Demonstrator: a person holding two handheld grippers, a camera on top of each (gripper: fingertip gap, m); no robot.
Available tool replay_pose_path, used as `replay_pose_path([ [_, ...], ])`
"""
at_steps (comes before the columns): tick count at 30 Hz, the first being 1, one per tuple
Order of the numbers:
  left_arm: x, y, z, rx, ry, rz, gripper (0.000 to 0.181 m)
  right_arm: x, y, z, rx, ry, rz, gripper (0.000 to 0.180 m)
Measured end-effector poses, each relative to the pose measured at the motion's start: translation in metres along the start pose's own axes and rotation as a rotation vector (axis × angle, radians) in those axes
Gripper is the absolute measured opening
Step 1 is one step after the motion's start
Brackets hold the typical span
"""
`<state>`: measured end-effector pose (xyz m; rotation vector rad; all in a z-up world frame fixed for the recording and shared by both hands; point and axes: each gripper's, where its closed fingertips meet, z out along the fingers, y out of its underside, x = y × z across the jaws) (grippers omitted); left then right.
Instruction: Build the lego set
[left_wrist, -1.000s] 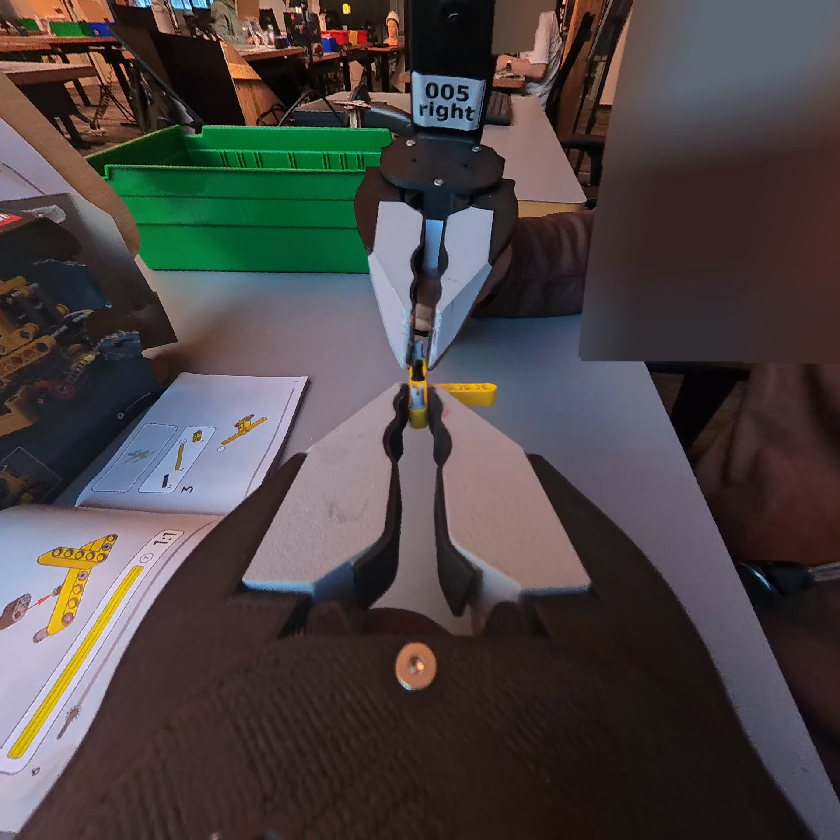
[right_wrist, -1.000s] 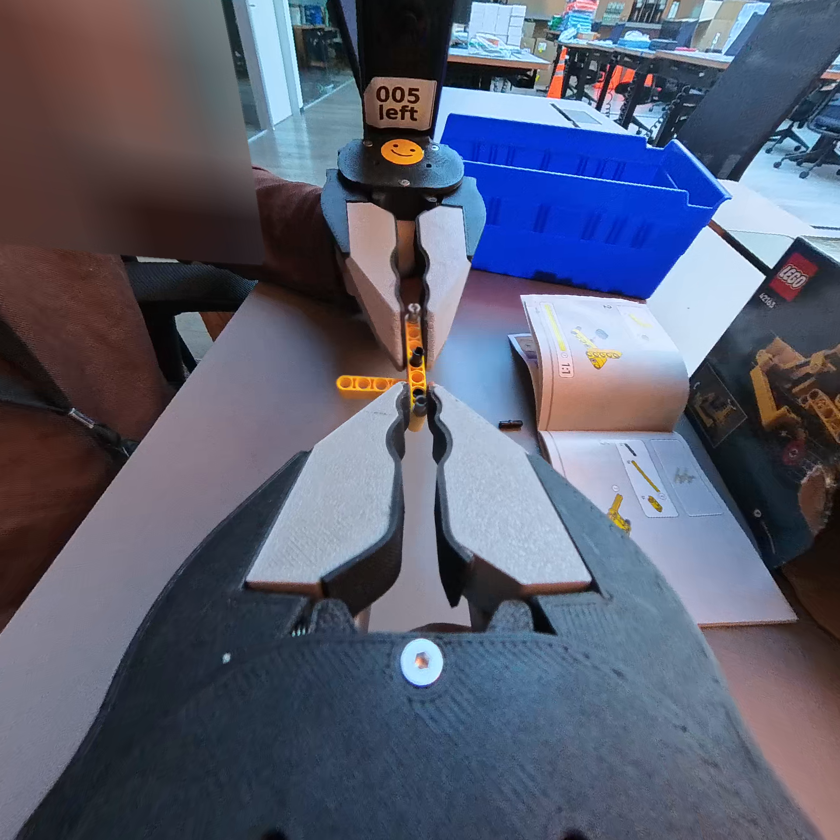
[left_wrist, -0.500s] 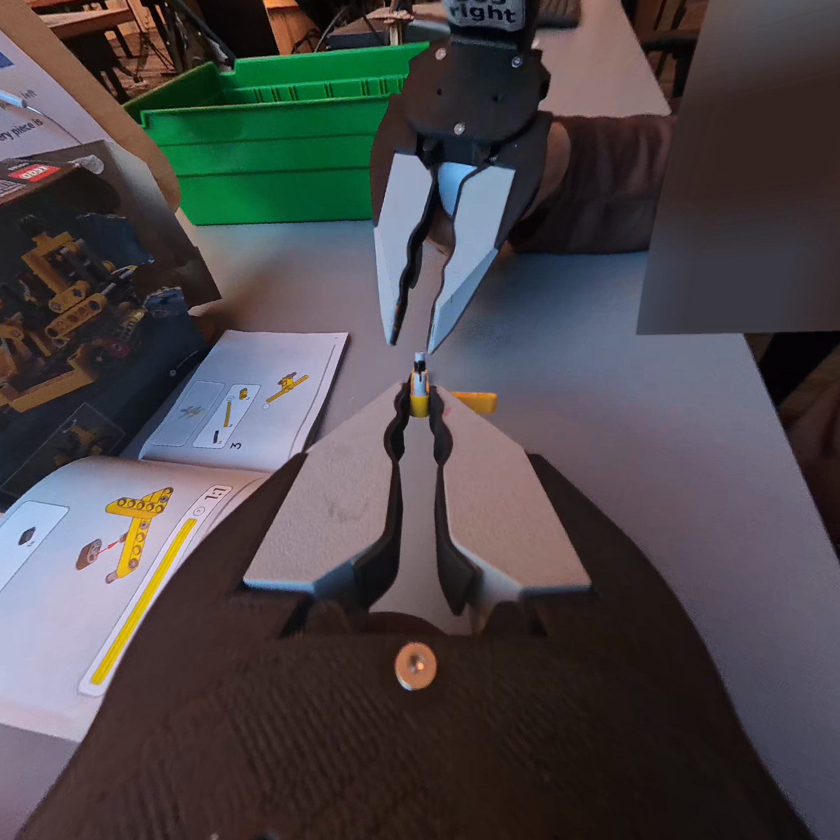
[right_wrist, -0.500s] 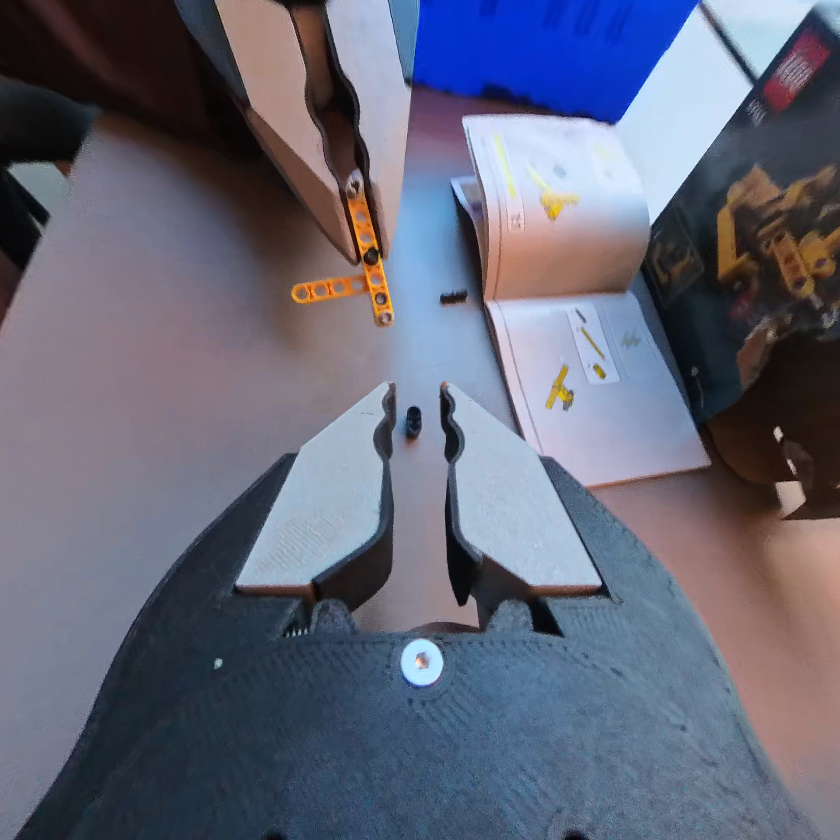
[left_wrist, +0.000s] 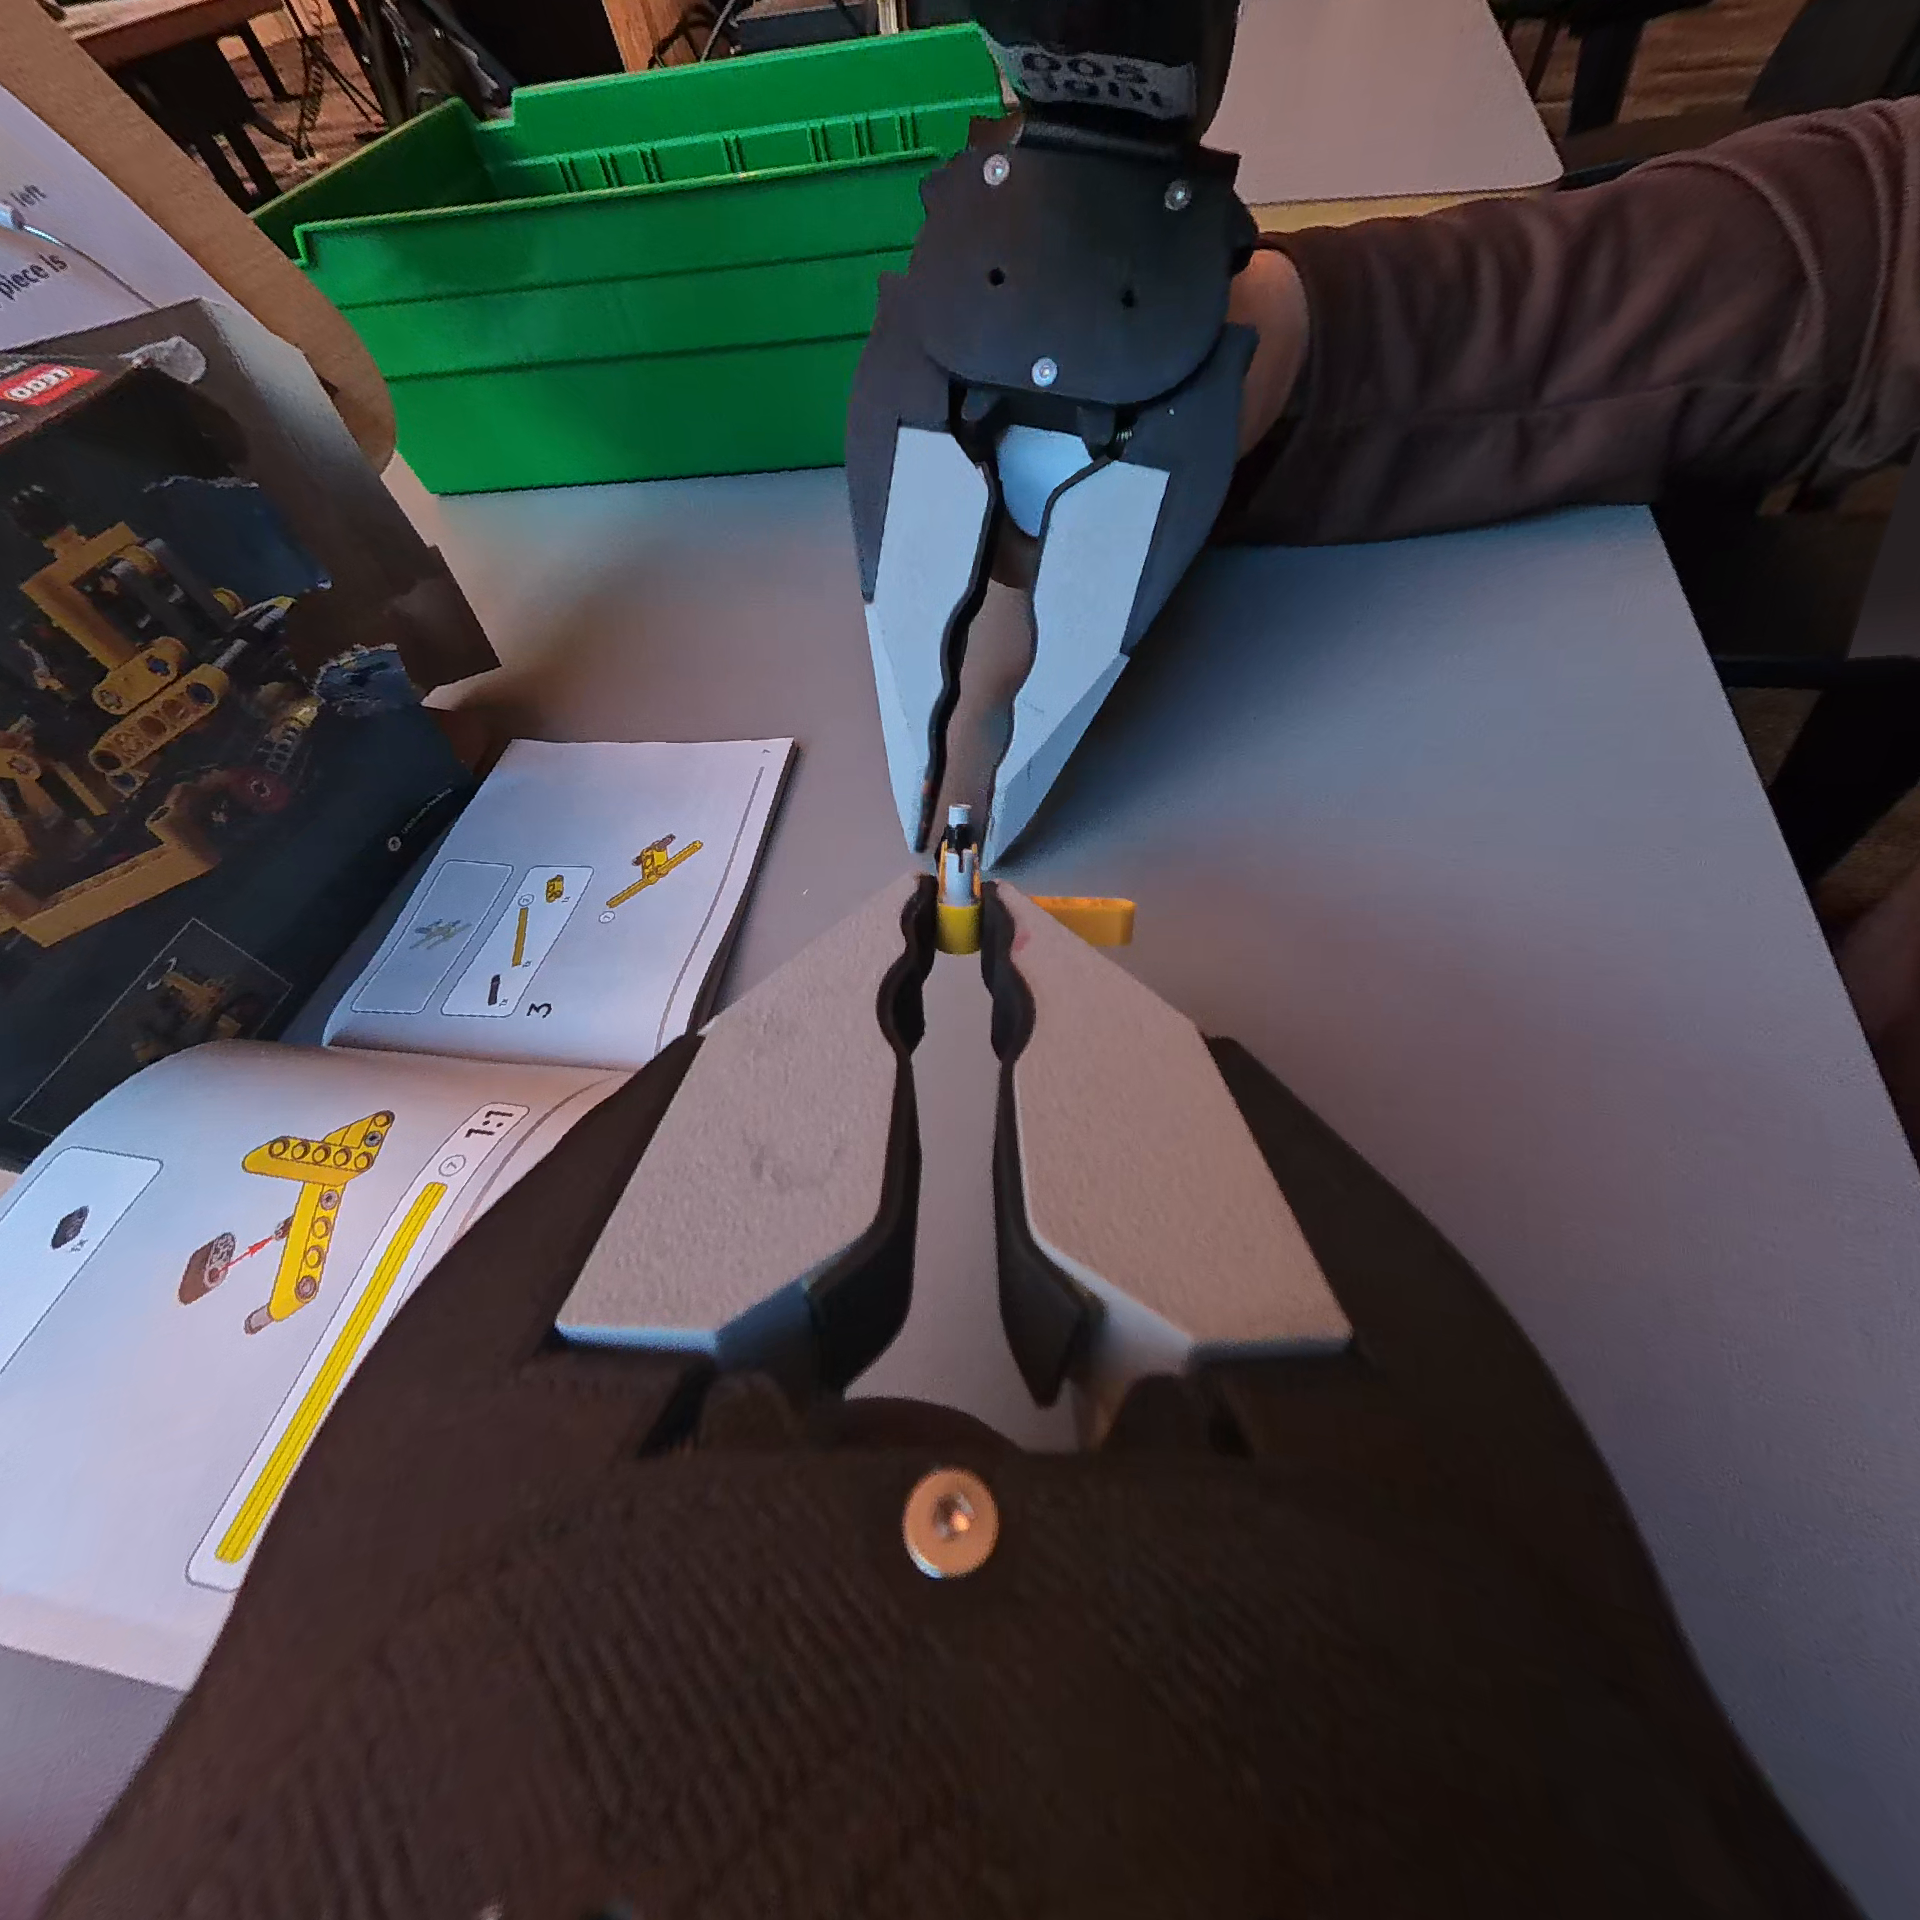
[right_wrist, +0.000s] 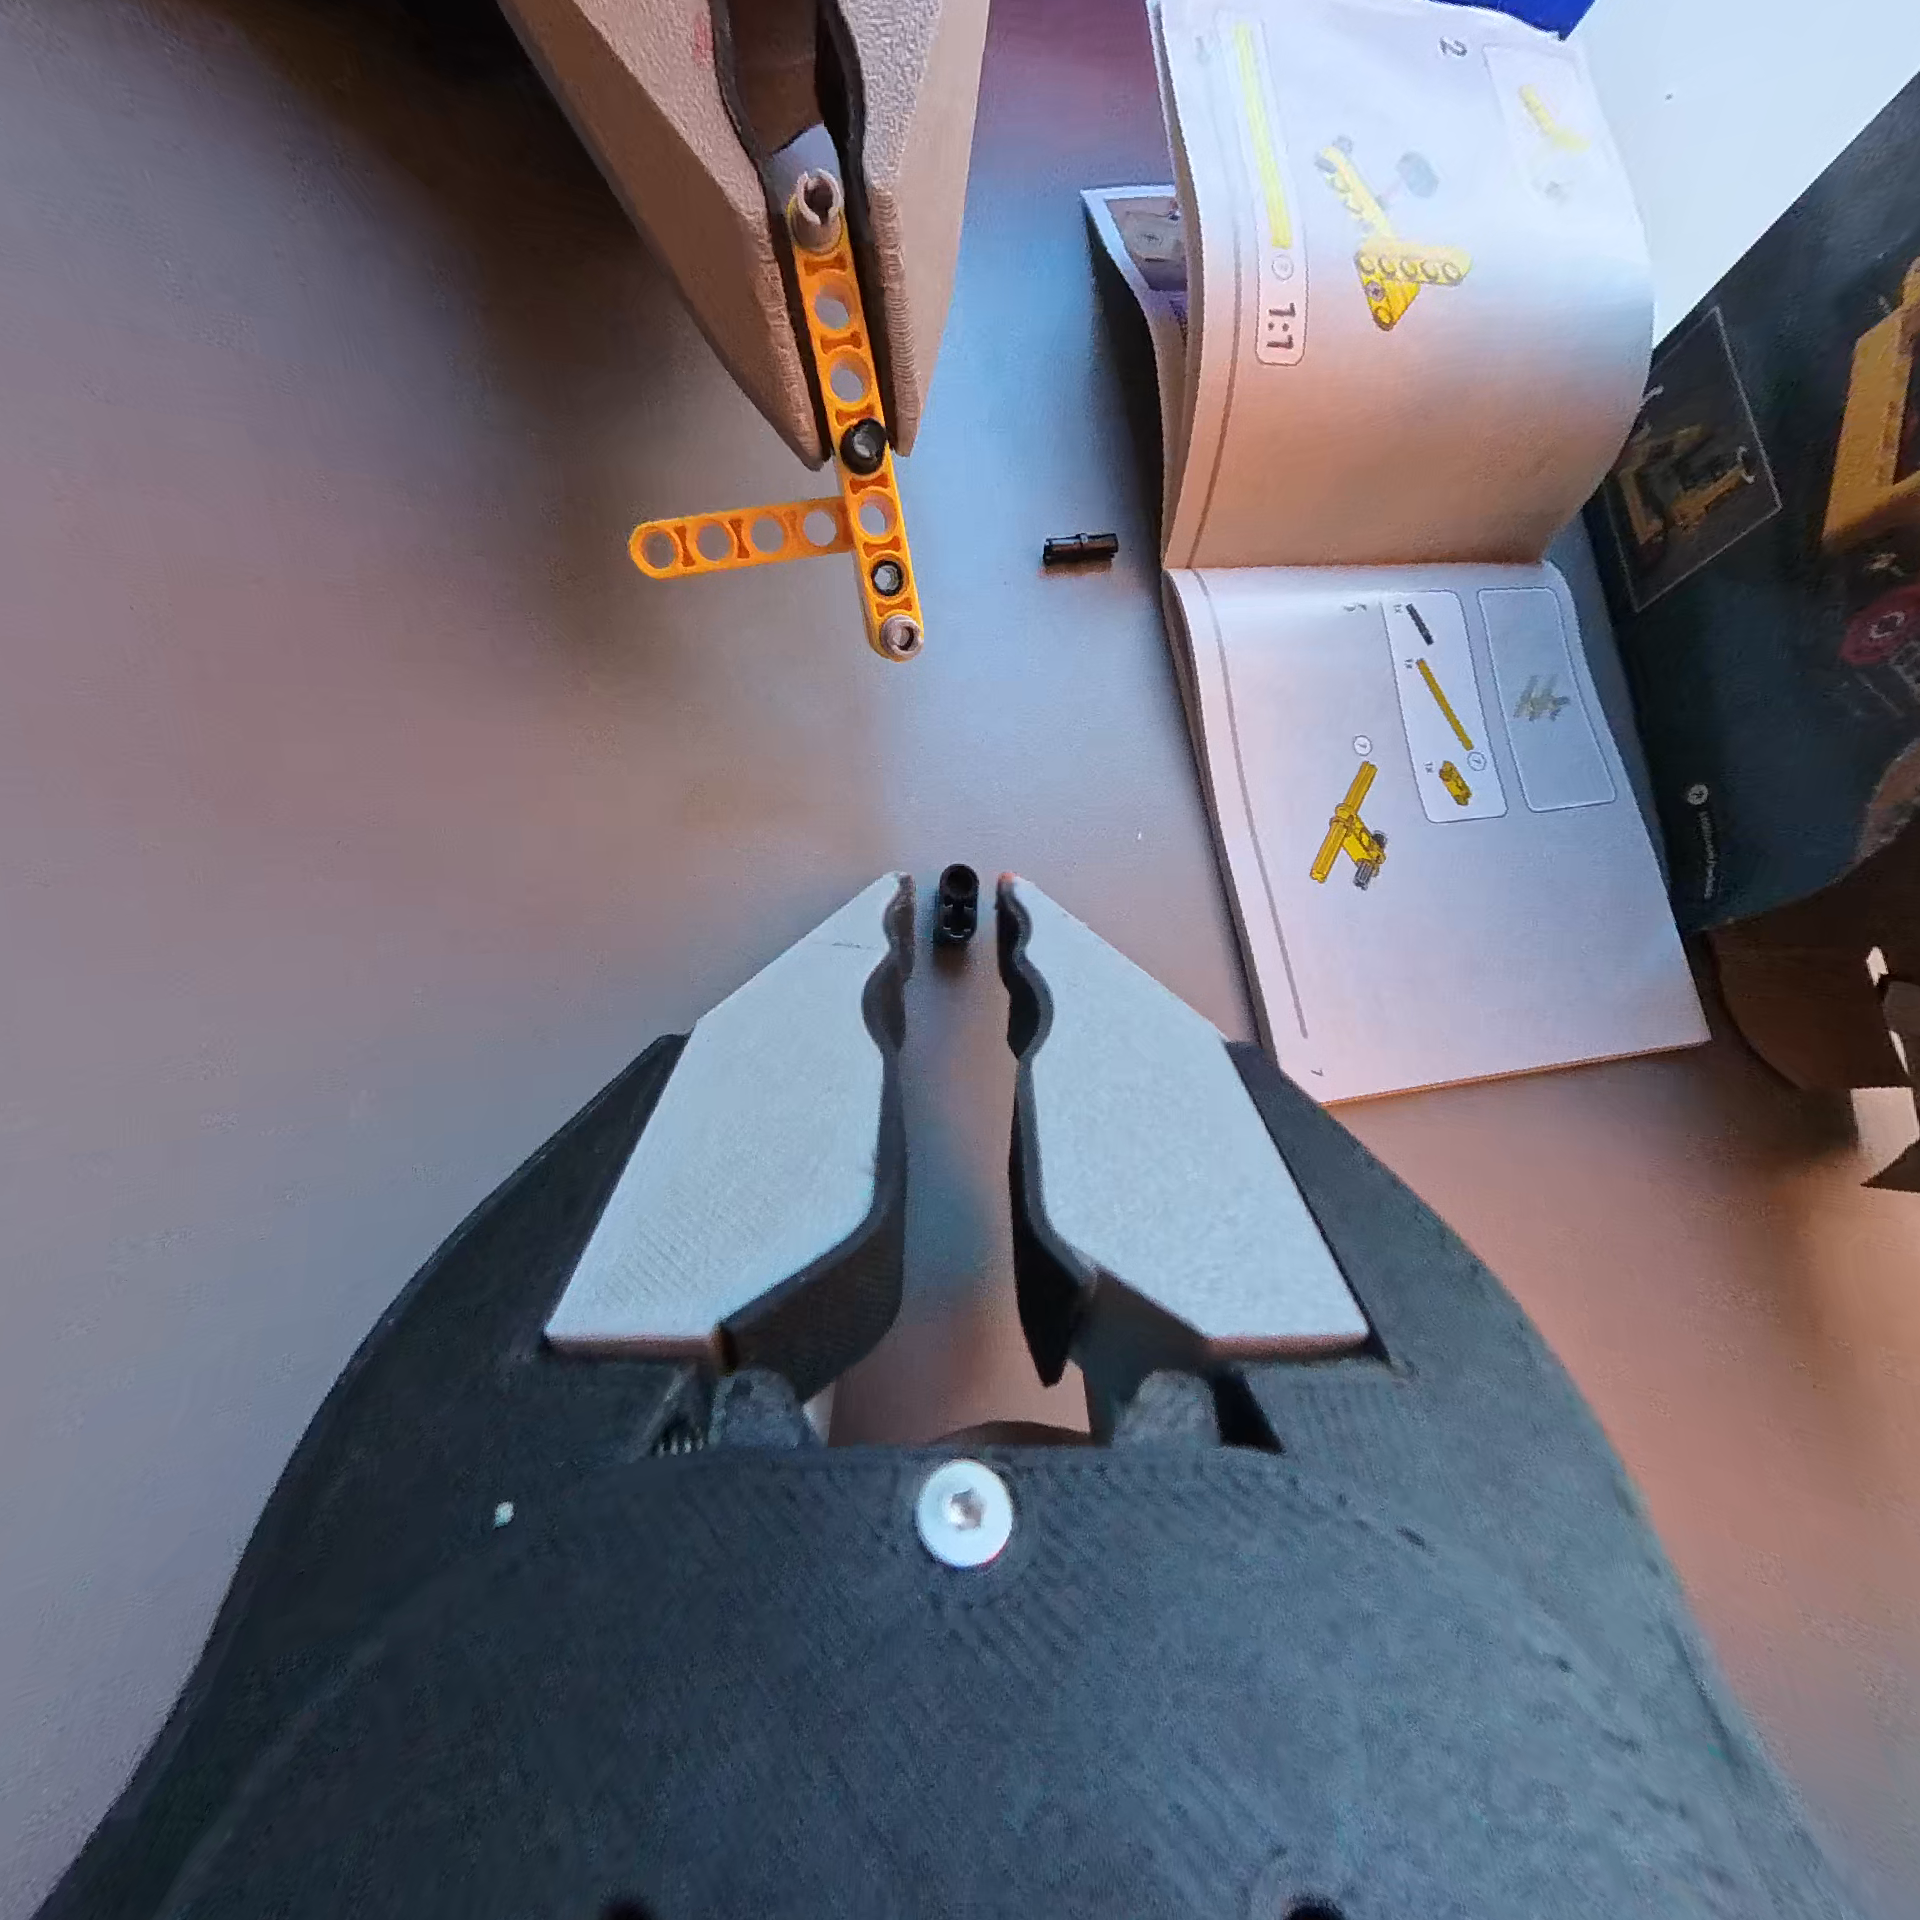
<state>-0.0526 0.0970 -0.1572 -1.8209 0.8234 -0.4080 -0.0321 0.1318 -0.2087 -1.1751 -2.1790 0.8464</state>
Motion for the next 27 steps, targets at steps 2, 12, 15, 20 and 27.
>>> replay_pose_path([
  [2,0.000,0.000,0.000,-0.002,-0.001,-0.004,0.005,0.001,0.000,-0.001,0.005,0.006,-0.001,0.008],
  [12,0.000,0.001,0.000,-0.007,0.001,-0.001,0.005,0.002,0.002,-0.001,-0.008,0.012,-0.003,0.005],
  [15,0.000,0.001,0.001,-0.009,0.002,0.000,0.005,0.002,0.002,-0.001,-0.010,0.012,-0.002,0.004],
  [20,0.001,0.001,0.000,-0.008,0.004,-0.002,0.005,0.004,-0.014,-0.008,0.077,0.022,-0.001,0.004],
  [27,0.003,0.001,0.001,-0.007,0.026,-0.016,0.005,-0.006,-0.070,-0.036,0.425,-0.095,0.132,0.004],
])
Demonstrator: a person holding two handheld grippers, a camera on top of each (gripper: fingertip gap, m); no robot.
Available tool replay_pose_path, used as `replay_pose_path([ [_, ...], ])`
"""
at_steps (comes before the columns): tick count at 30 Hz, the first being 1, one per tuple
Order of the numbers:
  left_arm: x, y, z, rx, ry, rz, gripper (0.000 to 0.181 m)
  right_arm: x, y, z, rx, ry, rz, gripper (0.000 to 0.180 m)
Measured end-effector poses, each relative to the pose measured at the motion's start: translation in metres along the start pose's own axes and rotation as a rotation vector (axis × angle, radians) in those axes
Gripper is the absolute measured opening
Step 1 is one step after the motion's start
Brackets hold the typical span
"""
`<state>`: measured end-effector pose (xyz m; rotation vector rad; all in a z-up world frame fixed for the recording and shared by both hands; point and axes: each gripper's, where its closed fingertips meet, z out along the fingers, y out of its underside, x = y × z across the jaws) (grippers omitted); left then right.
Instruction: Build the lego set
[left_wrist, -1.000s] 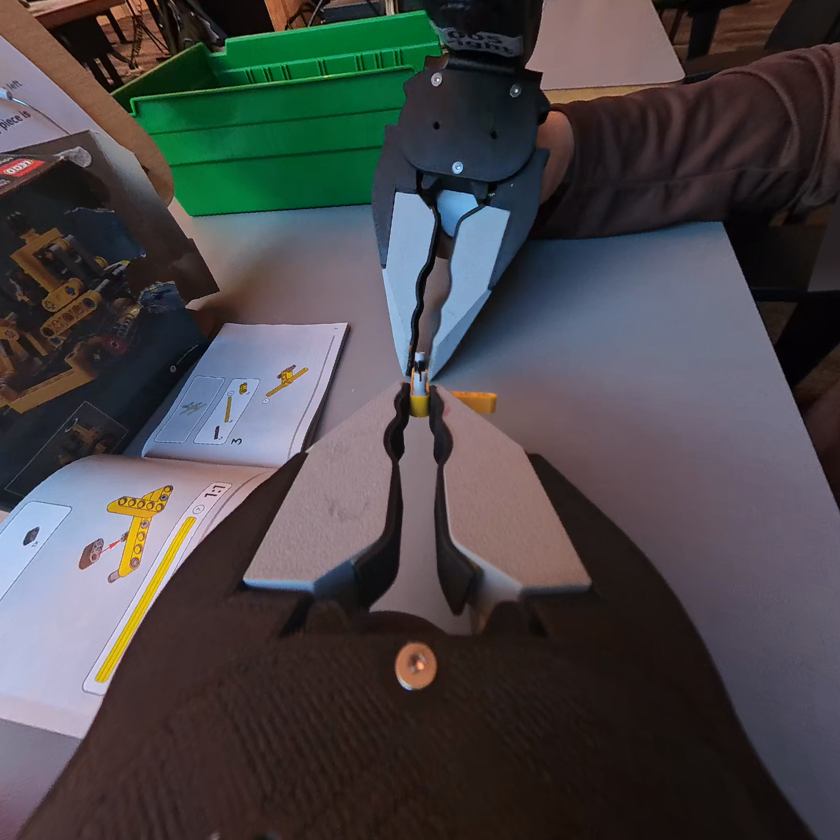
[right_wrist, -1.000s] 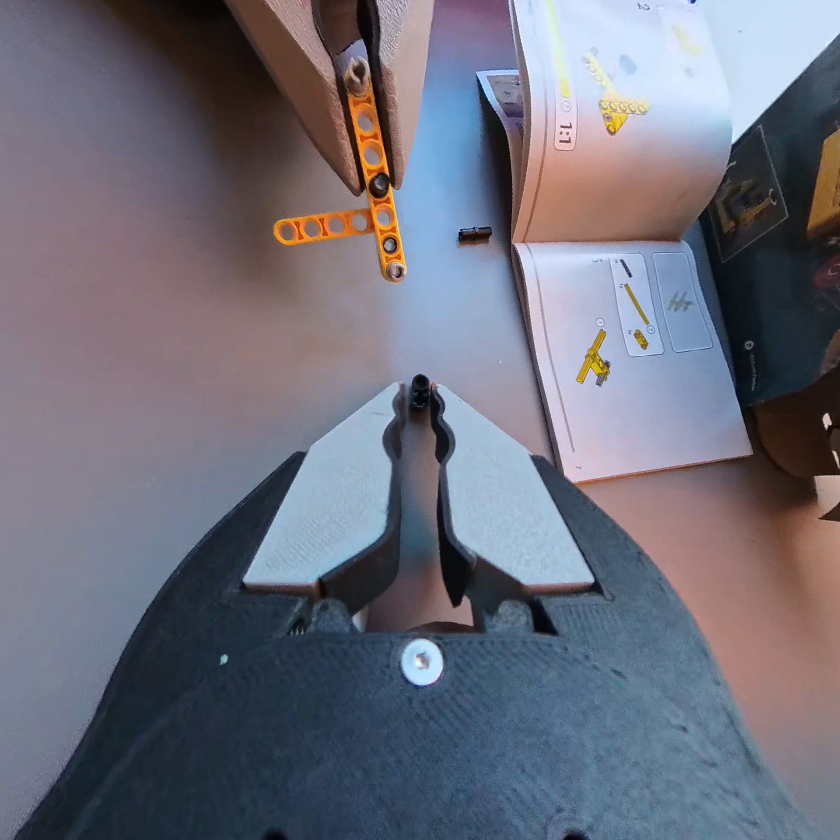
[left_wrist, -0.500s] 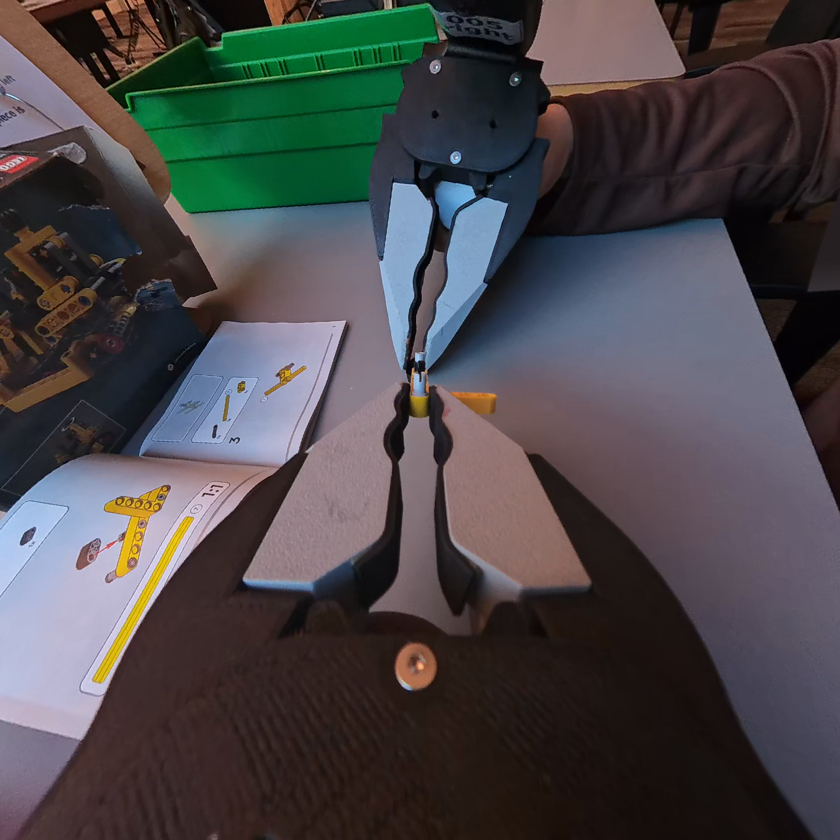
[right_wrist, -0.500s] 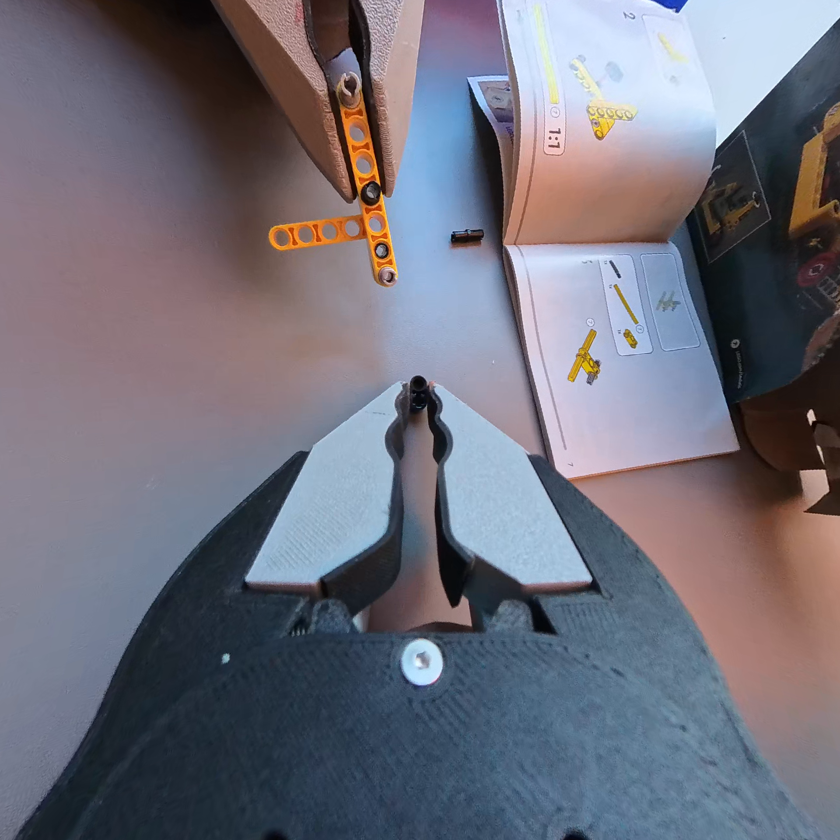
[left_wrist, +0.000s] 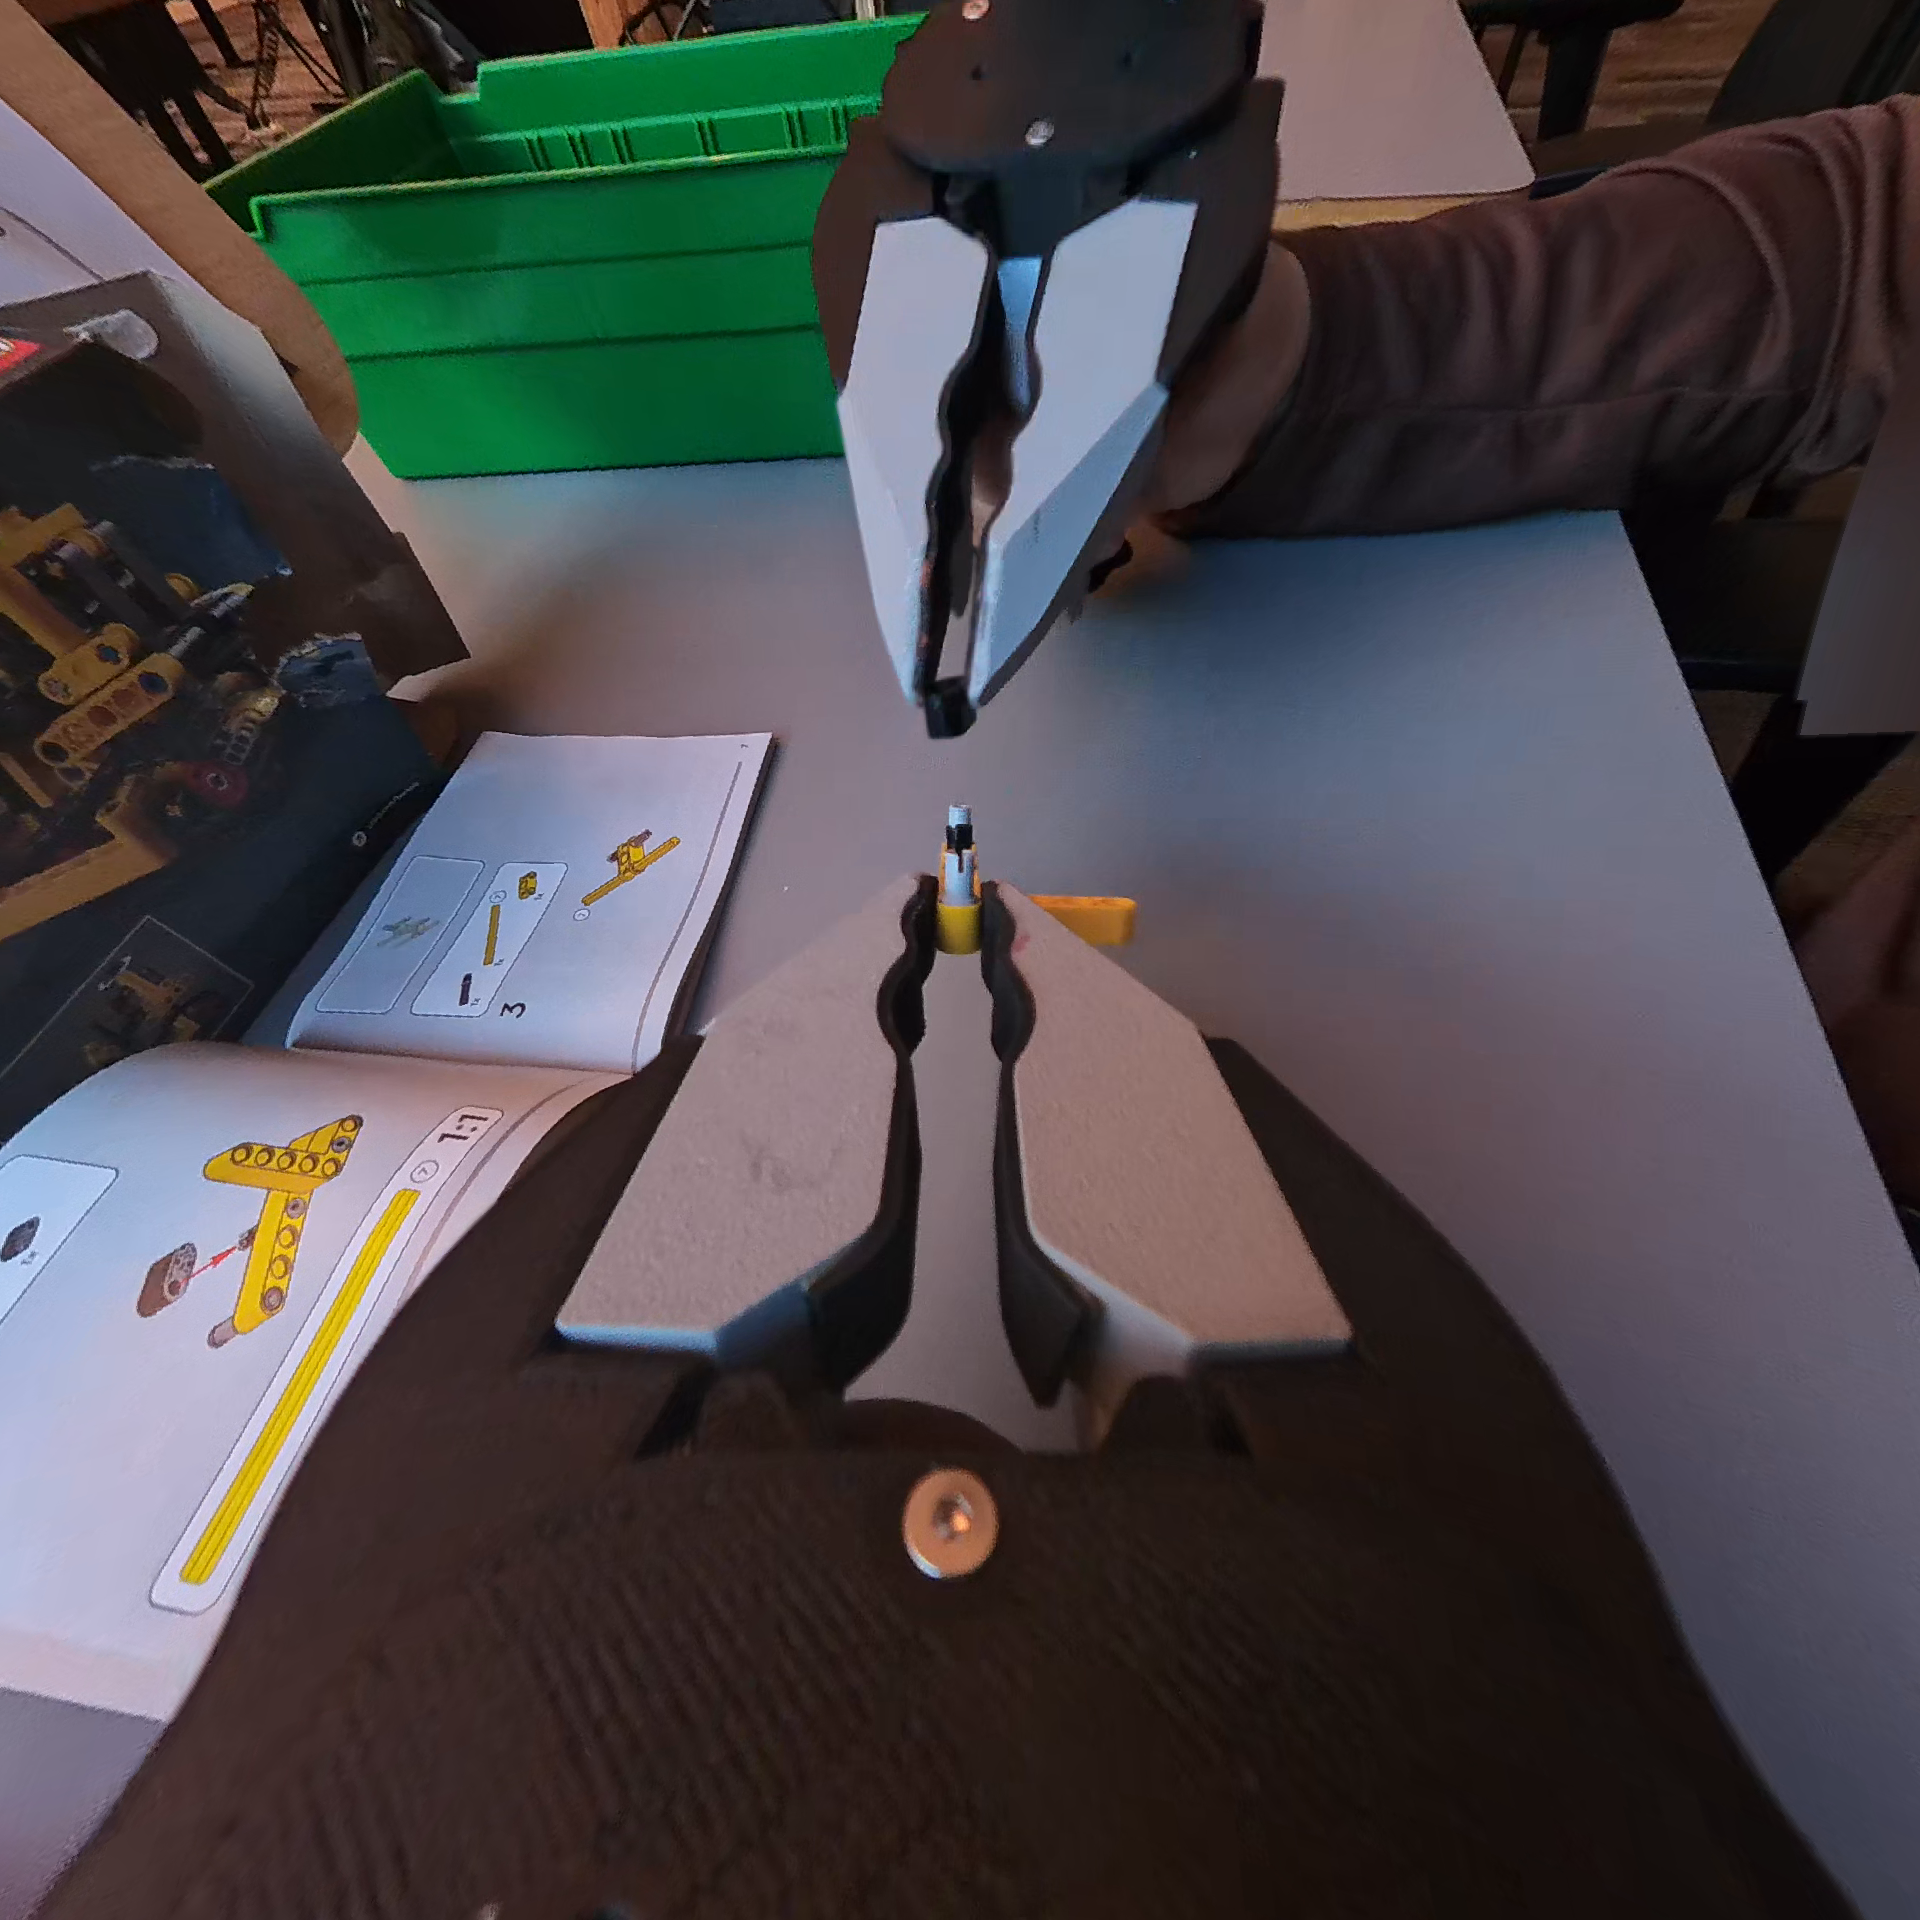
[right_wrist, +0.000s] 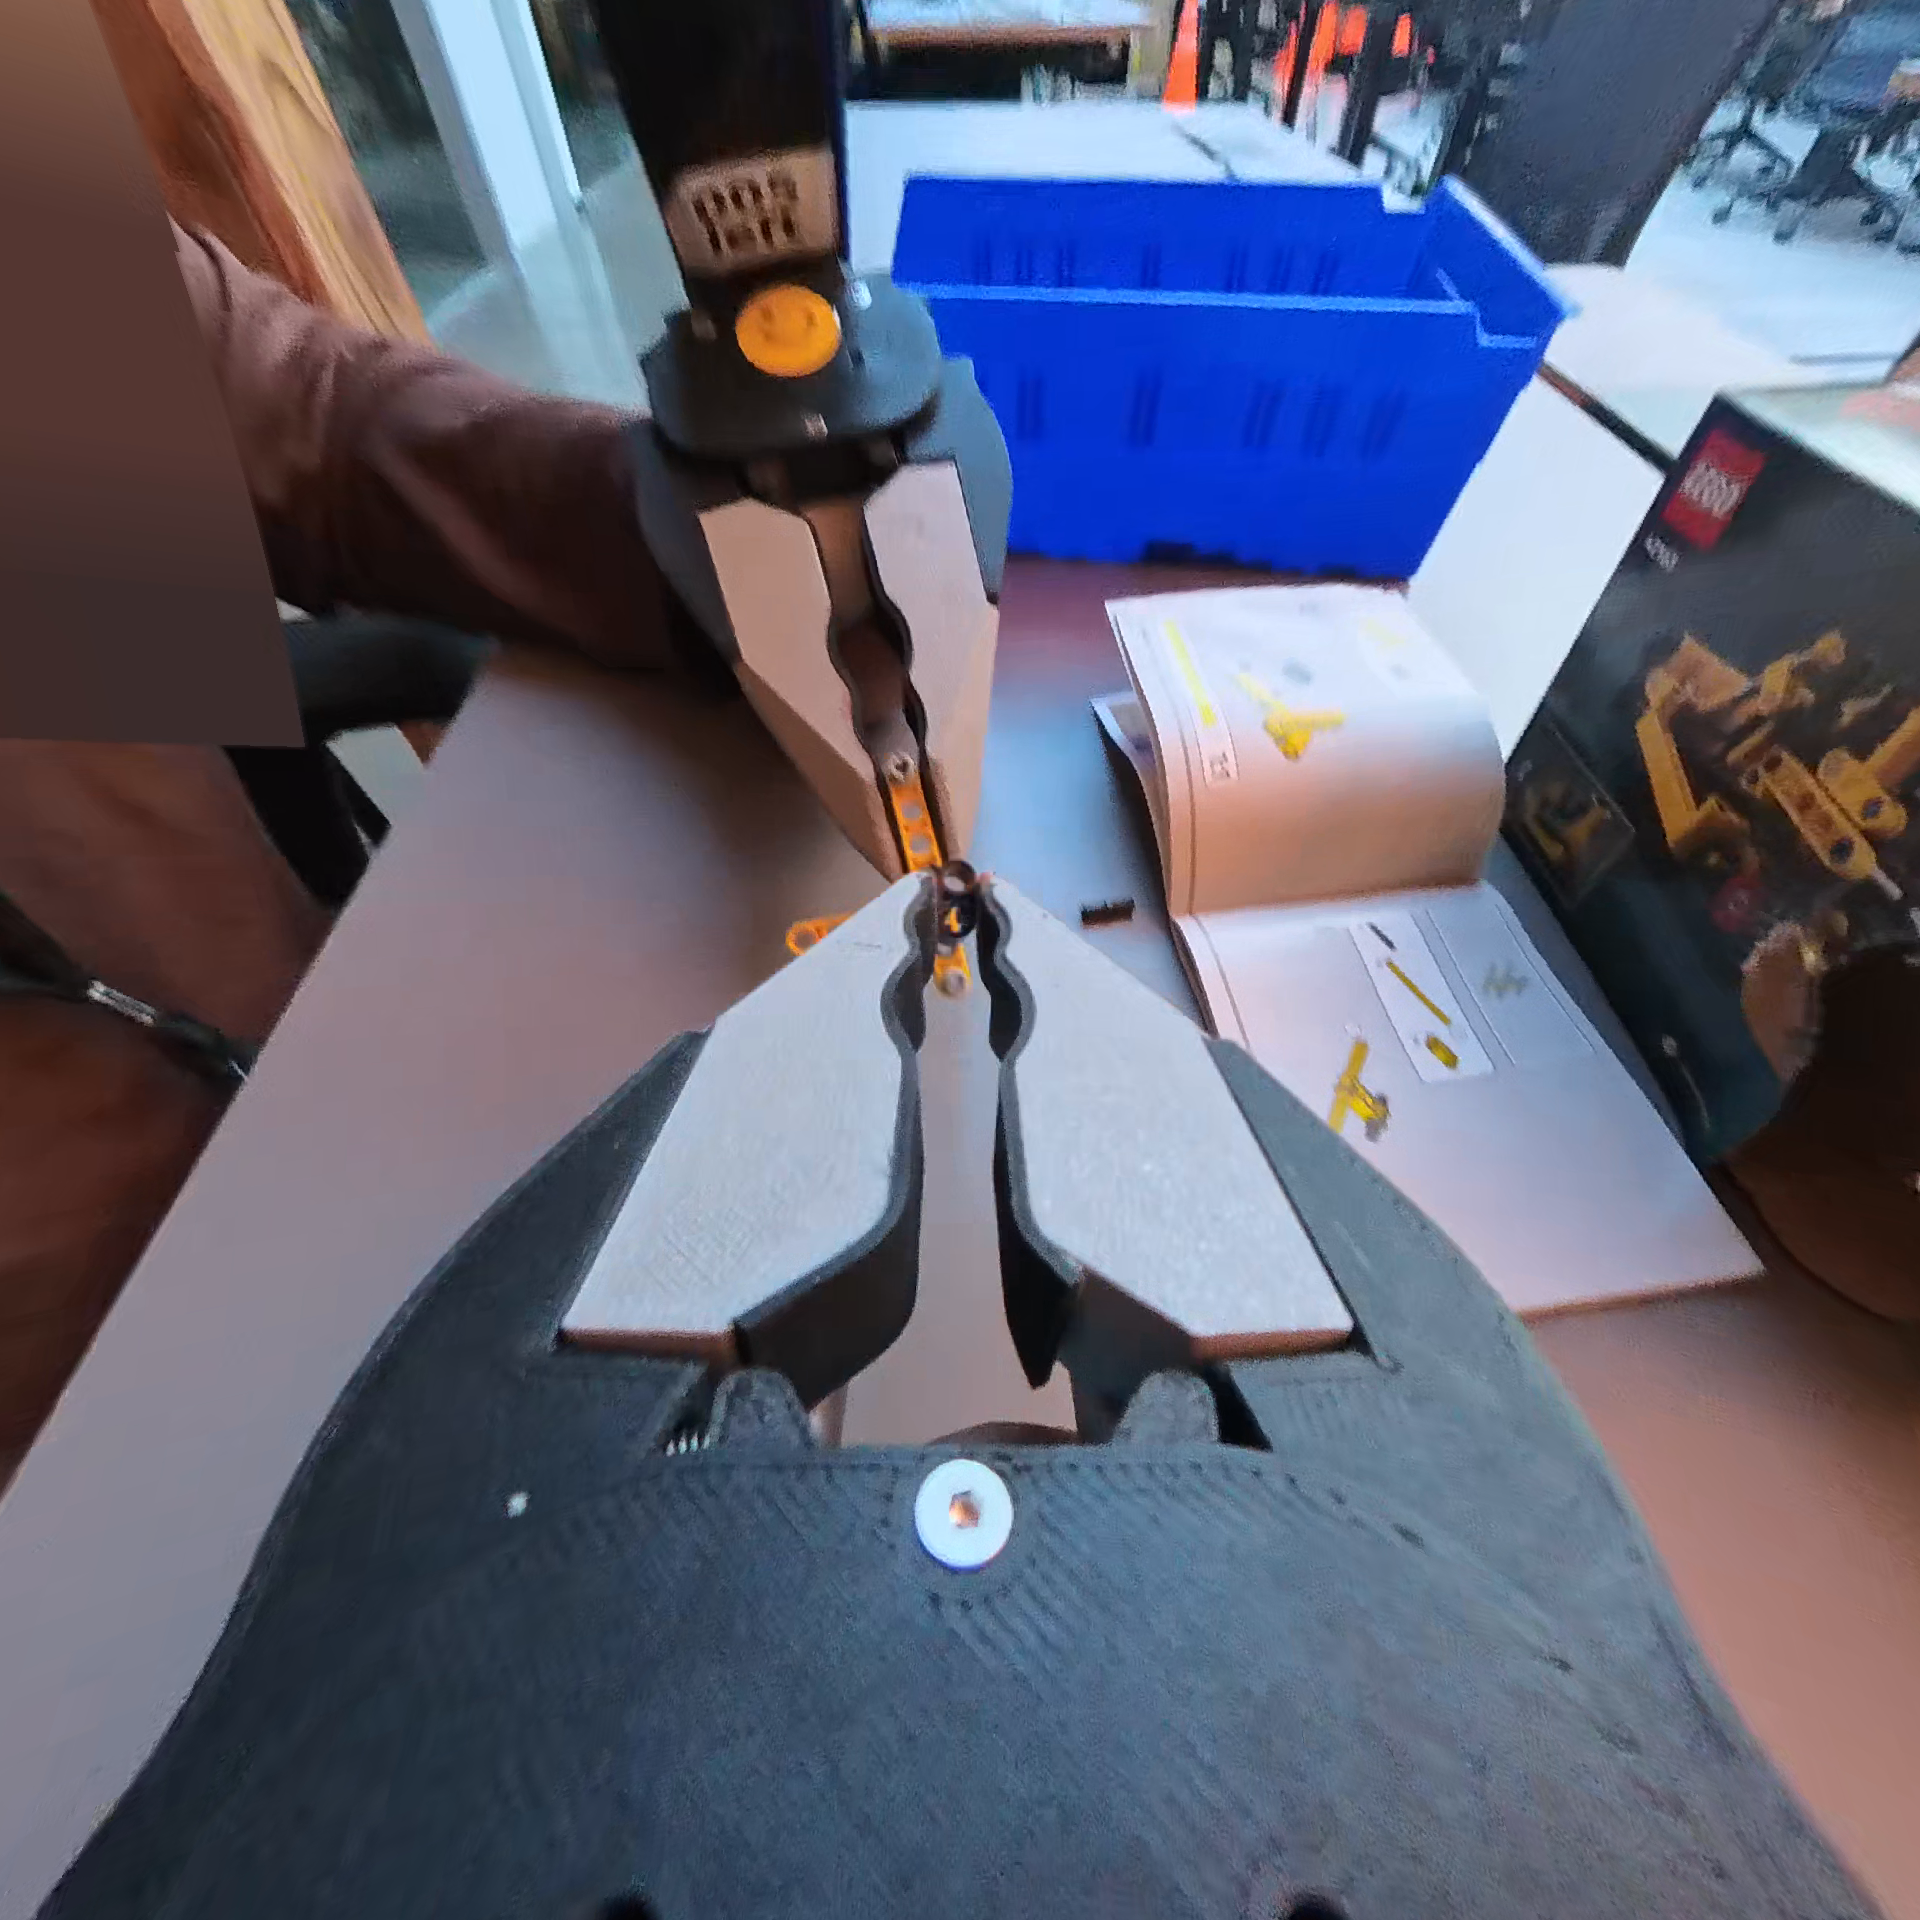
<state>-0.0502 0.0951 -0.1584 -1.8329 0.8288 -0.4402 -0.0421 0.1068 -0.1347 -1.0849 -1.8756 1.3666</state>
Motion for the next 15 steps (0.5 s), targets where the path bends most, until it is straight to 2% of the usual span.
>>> replay_pose_path([
  [15,0.004,-0.007,-0.001,0.050,0.046,-0.072,0.005,-0.007,-0.002,0.012,0.019,0.012,-0.040,0.004],
])
